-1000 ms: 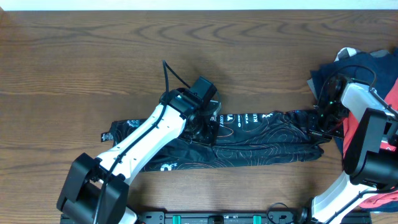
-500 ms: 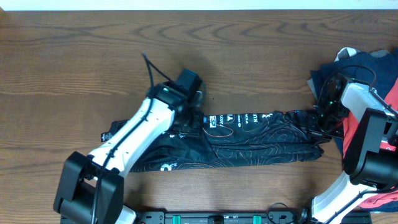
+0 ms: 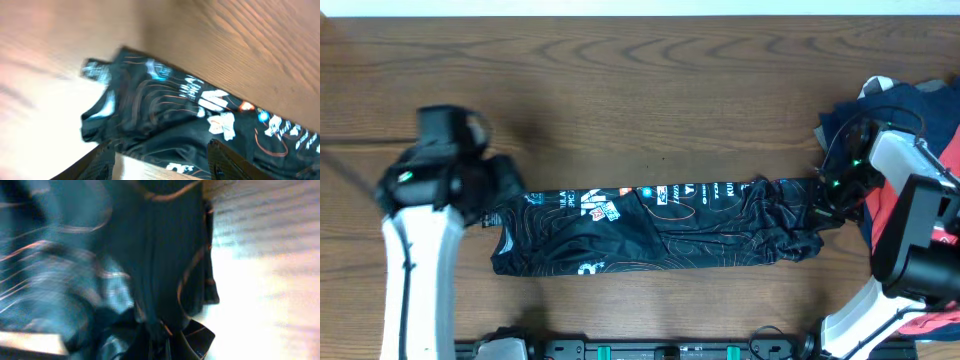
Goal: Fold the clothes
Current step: 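Move the right gripper to the strip's right end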
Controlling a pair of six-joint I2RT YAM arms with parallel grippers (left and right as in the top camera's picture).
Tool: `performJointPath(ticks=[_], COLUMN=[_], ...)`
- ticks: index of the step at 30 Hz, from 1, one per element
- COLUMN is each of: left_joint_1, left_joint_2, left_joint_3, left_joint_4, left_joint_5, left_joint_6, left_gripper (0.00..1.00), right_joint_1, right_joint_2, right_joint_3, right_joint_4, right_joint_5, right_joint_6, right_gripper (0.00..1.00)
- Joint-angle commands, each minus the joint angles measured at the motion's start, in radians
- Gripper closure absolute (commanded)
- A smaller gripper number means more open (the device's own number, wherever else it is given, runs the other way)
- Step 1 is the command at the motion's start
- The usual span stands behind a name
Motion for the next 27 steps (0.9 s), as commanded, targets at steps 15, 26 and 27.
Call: performJointPath(ticks=[15,26,27], left_joint_1=[0.064,0.064,0.064], left_joint_2=[-0.016,-0.016,-0.016], left_joint_3=[0.014,0.006,0.006], left_joint_4=[-0.024,-0.024,-0.024], left_joint_5=[-0.003,0.005,0.012], left_joint_6=[-0.031,-0.031,-0.031], left_gripper=[0.38,0.38,0.38], right_joint_1=[0.482,0.76,0.775], right_joint_2=[-0.271,-0.265,-0.261], right_joint_3=[0.09,0.089,0.089], right_joint_4=[-0.057,0.075,0.082], right_joint_5=[-0.04,-0.04,-0.039], right_joint_6=[0.263,0.452,0.466], right_gripper=[0.99,0.99,0.99])
